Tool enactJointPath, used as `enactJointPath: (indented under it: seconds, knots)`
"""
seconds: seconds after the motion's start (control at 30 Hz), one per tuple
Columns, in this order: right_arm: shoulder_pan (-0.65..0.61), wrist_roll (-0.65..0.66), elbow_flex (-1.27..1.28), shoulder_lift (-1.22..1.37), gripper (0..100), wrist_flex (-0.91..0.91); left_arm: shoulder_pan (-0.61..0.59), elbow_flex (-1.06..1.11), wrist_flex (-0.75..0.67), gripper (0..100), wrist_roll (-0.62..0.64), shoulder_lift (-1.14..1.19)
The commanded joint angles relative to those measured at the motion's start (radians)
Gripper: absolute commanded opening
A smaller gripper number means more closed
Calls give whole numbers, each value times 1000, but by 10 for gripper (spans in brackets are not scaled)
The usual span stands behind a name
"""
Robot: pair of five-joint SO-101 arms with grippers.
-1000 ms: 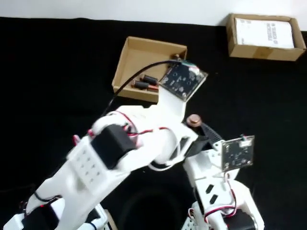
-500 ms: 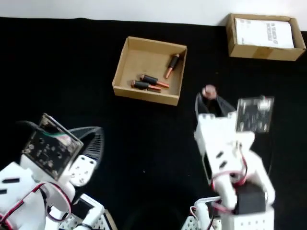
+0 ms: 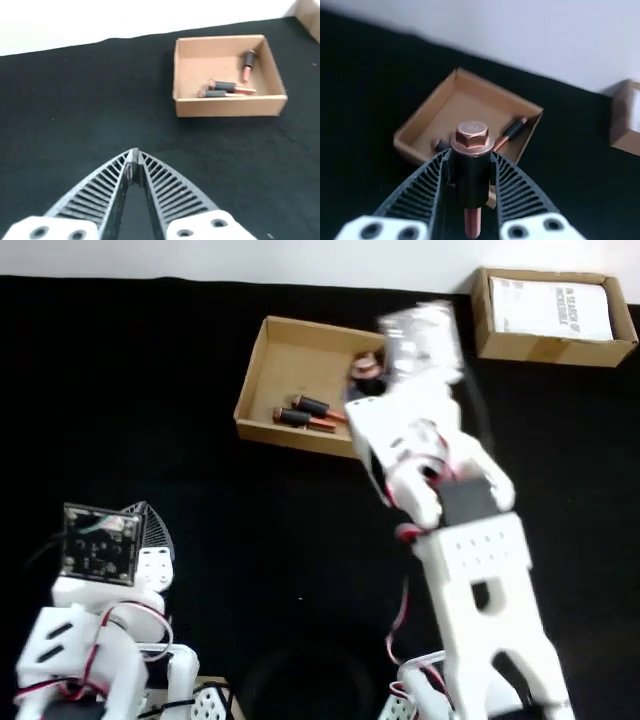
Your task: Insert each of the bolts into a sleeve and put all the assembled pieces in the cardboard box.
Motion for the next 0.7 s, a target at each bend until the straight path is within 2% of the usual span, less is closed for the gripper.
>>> enactJointPath:
  seconds: [0.0, 0.2, 0.27, 0.37, 0.5, 0.57, 0.67]
  knots:
    - [-13, 144, -116, 140, 6, -25, -18, 173, -46, 8, -3, -99]
    - [-13, 319, -297, 386, 6, -25, -18, 303, -52, 9, -2, -76]
    - [-13, 390, -349, 463, 6, -25, -19, 364, -94, 9, -2, -76]
    - [-13, 523, -424, 584, 6, -25, -59, 490, -212, 9, 0, -76]
    - [-15, 707, -545, 754, 6, -61, -148, 684, -463, 9, 8, -76]
    - [-24, 783, -593, 837, 6, -128, -180, 736, -560, 9, 74, -74]
    - [-39, 858, -647, 938, 6, -206, -196, 731, -554, 9, 235, -76]
